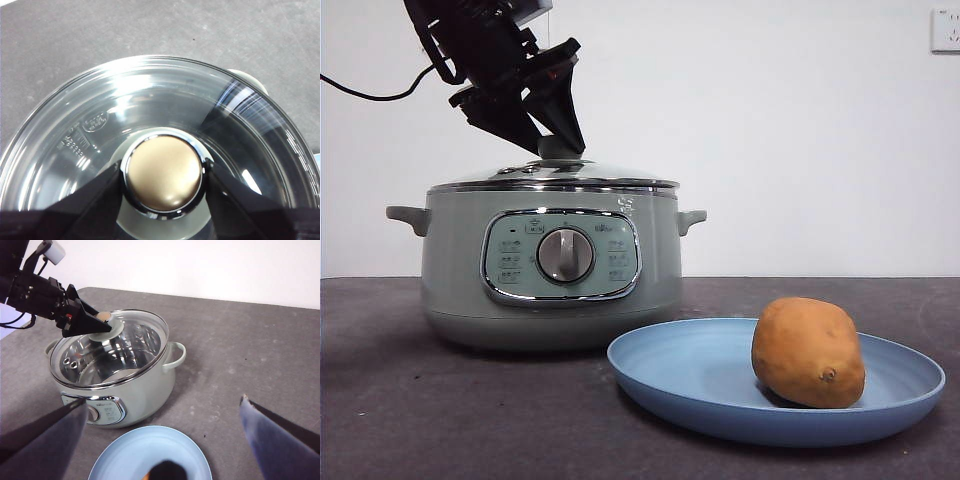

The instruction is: Take the potato out from the steamer,put the potato on the plate,close the lid

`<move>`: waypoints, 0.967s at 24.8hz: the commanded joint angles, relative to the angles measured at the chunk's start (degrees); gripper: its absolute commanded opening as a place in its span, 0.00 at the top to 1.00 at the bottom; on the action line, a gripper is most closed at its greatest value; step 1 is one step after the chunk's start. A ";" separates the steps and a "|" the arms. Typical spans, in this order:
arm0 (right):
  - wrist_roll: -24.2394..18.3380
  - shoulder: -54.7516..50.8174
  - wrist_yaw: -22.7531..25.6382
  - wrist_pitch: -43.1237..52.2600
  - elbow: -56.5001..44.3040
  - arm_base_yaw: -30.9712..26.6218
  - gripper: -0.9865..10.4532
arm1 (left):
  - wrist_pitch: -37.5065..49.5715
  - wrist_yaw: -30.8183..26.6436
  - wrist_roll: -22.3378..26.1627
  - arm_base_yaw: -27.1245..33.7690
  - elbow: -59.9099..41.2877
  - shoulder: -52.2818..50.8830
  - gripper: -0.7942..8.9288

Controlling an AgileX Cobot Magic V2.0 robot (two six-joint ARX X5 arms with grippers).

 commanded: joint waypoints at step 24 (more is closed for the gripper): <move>0.31 -0.09 0.13 -1.62 0.04 -0.02 0.47 | -6.73 -0.63 0.50 -0.50 0.68 -2.93 0.33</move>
